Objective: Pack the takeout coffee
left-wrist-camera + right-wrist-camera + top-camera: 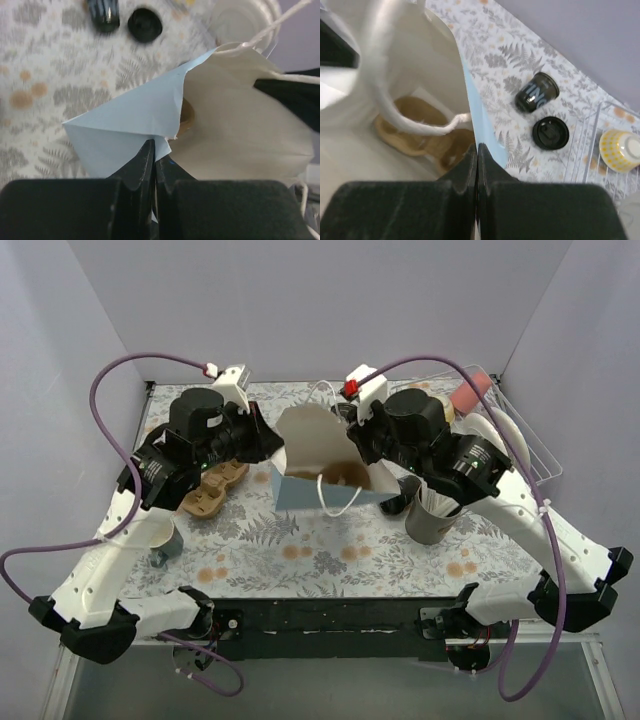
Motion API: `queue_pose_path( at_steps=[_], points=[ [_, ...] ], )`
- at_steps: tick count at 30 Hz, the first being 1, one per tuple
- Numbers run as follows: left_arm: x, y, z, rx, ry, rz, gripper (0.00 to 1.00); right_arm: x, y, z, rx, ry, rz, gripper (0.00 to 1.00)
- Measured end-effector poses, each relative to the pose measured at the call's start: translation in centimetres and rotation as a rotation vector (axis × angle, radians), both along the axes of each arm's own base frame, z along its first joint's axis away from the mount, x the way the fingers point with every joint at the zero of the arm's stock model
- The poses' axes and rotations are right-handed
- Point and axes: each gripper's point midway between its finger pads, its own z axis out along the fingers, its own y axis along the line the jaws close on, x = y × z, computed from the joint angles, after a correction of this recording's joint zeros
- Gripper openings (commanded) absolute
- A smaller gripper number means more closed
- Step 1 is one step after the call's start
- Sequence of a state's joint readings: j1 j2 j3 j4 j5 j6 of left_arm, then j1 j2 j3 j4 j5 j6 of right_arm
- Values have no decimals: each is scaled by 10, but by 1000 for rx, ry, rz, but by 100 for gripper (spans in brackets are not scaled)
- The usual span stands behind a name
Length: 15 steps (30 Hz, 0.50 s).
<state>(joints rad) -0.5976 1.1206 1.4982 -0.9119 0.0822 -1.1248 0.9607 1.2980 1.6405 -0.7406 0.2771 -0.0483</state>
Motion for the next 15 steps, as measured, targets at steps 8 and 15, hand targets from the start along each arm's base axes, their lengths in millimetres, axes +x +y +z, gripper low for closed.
queue_pose_path(
  at_steps=[8,15],
  points=[
    [-25,6,-51,-47,23,-9,0,-31,-27,-51,91,68,-4,1],
    [-21,0,-32,-64,-77,-59,46,-30,-17,-48,130,63,21,1]
  ],
)
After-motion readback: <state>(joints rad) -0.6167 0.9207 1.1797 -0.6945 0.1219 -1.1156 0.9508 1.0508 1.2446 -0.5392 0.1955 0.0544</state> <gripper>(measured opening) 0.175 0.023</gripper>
